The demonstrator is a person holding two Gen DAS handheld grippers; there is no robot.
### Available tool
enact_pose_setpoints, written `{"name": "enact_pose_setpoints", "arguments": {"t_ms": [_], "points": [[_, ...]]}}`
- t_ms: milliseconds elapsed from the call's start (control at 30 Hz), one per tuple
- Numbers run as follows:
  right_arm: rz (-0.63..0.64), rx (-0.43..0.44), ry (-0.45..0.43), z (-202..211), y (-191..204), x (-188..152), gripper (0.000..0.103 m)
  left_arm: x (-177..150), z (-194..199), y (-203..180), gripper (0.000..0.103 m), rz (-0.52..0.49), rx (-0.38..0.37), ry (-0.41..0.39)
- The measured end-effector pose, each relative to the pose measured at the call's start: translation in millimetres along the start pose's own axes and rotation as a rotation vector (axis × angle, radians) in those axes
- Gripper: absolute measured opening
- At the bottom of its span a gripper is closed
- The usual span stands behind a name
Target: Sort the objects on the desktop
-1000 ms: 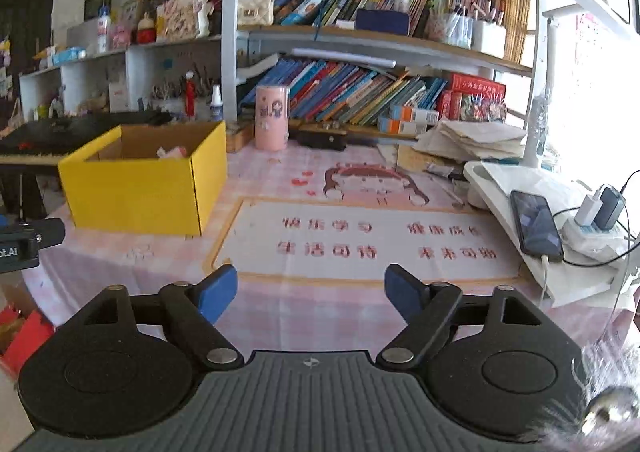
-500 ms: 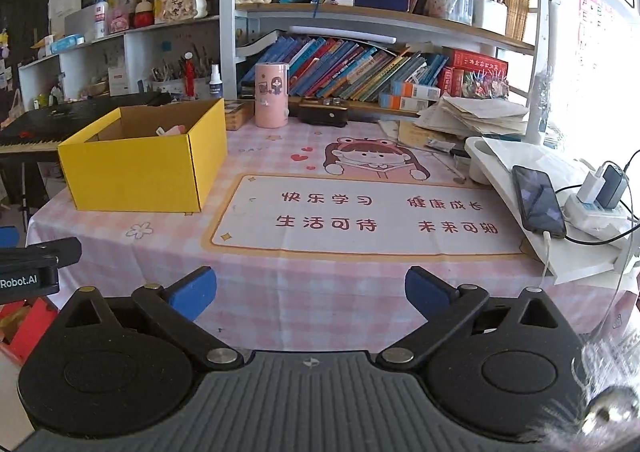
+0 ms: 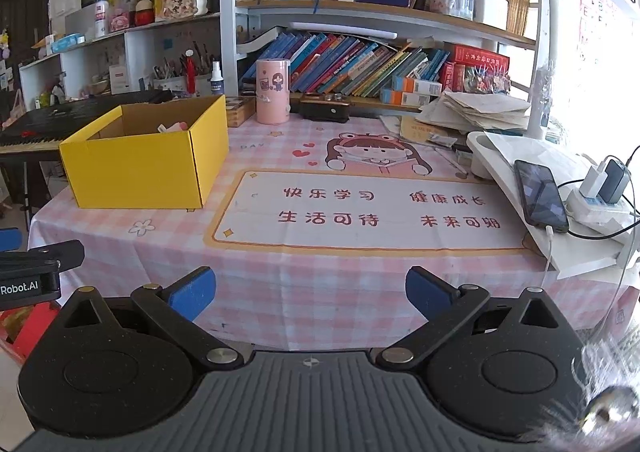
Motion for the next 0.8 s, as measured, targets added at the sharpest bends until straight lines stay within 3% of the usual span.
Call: {"name": "enact_pose_setpoints", "arguments": {"t_ms": [800], "points": [[-0.009,0.013,0.004,3.8,2.4,-5.1,0.103,-1.7,3.9,-4.6,0.082,-0.003,-0.019,0.009]]}}
Point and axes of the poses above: each gripper's, at about its wrist camera, not at the fingertips, and z roughly against the way its jaws point, y to its left, x to its top, the point moved 10 cm from there along -z, roughly the way its jaws point, and after that the axes turned 11 degrees about x, right-handed, at the moved point
